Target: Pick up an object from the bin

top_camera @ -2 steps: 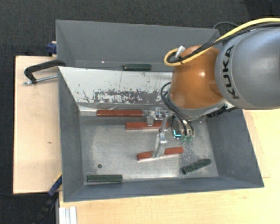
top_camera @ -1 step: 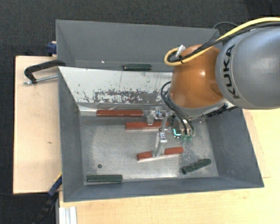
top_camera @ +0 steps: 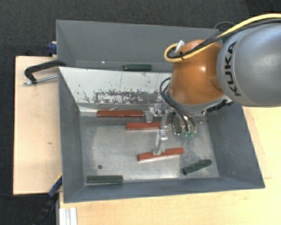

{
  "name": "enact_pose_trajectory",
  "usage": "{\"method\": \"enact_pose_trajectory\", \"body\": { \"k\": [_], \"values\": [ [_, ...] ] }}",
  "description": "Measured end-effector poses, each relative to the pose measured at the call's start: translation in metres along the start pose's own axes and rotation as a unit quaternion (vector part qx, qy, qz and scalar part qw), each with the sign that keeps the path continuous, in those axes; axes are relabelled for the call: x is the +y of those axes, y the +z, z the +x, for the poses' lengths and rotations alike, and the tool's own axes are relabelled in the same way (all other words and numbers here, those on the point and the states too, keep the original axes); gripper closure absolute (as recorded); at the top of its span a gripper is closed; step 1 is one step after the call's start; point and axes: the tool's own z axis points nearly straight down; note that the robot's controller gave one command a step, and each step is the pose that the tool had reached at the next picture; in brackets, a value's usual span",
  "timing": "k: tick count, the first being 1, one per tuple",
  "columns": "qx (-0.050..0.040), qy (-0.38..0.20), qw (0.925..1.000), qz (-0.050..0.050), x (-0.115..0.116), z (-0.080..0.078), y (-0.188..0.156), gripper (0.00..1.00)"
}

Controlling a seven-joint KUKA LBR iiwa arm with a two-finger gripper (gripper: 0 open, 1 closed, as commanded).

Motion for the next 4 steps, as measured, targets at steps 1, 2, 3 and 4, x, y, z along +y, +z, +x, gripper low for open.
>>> {"method": "enact_pose_trajectory", "body": {
  "k": [1, 2, 3, 4],
  "values": [
    [-0.005, -0.022, 0.9997, -0.001, -0.022, 0.004, 0.035, 0.0],
    [0.0006, 0.012, 0.9999, 0.0, -0.032, 0.026, 0.091, 1.0],
    [0.0006, 0.013, 0.9999, 0.0, -0.032, 0.026, 0.091, 1.0],
    [-0.0047, 0.014, 0.9999, 0.0, -0.04, -0.009, -0.088, 1.0]
  ]
}}
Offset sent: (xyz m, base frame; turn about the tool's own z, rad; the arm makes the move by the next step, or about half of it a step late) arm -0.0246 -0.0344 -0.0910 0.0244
